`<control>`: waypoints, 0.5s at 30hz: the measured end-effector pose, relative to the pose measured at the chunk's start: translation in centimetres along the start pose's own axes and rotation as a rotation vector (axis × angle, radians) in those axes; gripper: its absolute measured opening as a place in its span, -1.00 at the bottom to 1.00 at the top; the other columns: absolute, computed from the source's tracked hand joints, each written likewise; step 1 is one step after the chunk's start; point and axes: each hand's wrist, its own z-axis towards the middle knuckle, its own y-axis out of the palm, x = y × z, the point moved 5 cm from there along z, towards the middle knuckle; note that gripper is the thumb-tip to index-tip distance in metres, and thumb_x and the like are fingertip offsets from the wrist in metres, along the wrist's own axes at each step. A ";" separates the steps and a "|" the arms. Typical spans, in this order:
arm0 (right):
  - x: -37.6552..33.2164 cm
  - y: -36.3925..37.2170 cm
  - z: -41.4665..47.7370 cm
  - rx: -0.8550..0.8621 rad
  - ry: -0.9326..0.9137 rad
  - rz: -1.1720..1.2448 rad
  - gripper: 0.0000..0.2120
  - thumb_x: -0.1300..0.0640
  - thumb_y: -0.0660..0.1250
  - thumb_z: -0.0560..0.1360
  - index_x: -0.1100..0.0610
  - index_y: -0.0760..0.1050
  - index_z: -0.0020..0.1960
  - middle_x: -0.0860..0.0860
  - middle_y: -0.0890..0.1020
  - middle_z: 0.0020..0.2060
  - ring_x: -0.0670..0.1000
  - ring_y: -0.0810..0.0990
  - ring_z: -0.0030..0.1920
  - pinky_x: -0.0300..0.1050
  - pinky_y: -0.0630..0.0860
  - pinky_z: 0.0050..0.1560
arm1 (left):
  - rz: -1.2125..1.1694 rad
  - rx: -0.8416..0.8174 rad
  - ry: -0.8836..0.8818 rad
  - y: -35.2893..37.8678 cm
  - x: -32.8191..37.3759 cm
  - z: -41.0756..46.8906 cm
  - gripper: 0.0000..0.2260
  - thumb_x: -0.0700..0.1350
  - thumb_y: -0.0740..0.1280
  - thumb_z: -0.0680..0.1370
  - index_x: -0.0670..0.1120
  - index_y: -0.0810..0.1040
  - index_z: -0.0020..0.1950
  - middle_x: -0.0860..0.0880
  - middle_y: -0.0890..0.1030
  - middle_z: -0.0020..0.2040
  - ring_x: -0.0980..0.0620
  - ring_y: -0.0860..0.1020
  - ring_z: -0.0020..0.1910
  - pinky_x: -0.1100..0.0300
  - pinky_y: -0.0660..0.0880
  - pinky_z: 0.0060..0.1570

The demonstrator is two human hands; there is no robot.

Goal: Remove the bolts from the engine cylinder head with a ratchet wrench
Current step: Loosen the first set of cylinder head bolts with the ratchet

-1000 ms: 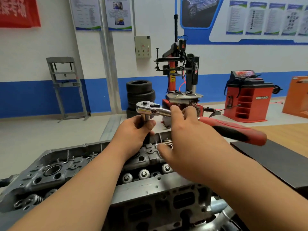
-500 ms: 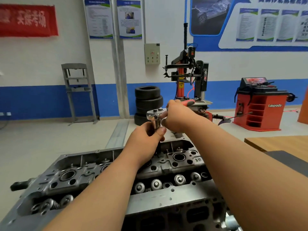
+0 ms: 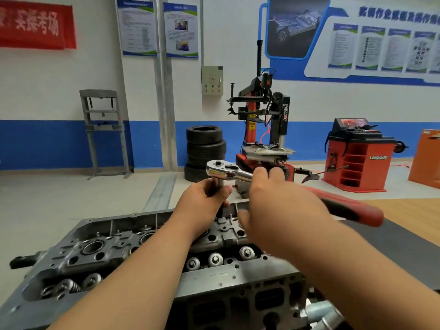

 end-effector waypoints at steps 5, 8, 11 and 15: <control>3.4 1.8 7.3 -0.049 0.058 0.139 -0.85 0.03 0.25 0.50 0.08 0.33 -0.04 0.02 0.43 -0.17 0.05 0.48 -0.20 -0.08 0.45 -0.25 | 0.001 0.002 0.010 0.0 0.1 0.2 -0.92 0.07 0.34 0.55 0.13 0.57 -0.12 0.17 0.68 -0.23 0.30 0.59 -0.20 0.29 0.42 -0.15; 2.0 3.3 11.5 -0.119 0.047 0.176 -0.90 0.10 0.26 0.49 0.13 0.44 -0.06 0.04 0.49 -0.21 0.04 0.51 -0.21 -0.02 0.54 -0.17 | 0.006 -0.004 0.017 0.0 0.0 0.4 -0.95 0.06 0.31 0.57 0.18 0.53 -0.09 0.18 0.68 -0.19 0.36 0.58 -0.16 0.38 0.39 -0.16; -0.1 4.2 13.6 -0.187 -0.002 0.122 -0.85 0.07 0.19 0.54 0.16 0.39 -0.06 0.14 0.46 -0.06 0.08 0.43 -0.12 0.13 0.46 0.12 | -0.003 0.010 0.027 -0.1 0.1 0.4 -0.94 -0.01 0.30 0.59 0.11 0.53 -0.08 0.10 0.68 -0.23 0.38 0.57 -0.28 0.51 0.38 -0.35; 0.6 4.1 12.4 -0.172 0.082 0.234 -0.66 0.10 0.26 0.53 0.20 0.31 0.24 0.14 0.38 0.19 0.13 0.51 -0.02 -0.02 0.46 -0.07 | -0.004 0.042 0.038 -0.4 0.1 0.5 -0.92 -0.04 0.34 0.57 0.04 0.57 -0.12 0.11 0.67 -0.31 0.31 0.57 -0.33 0.52 0.38 -0.37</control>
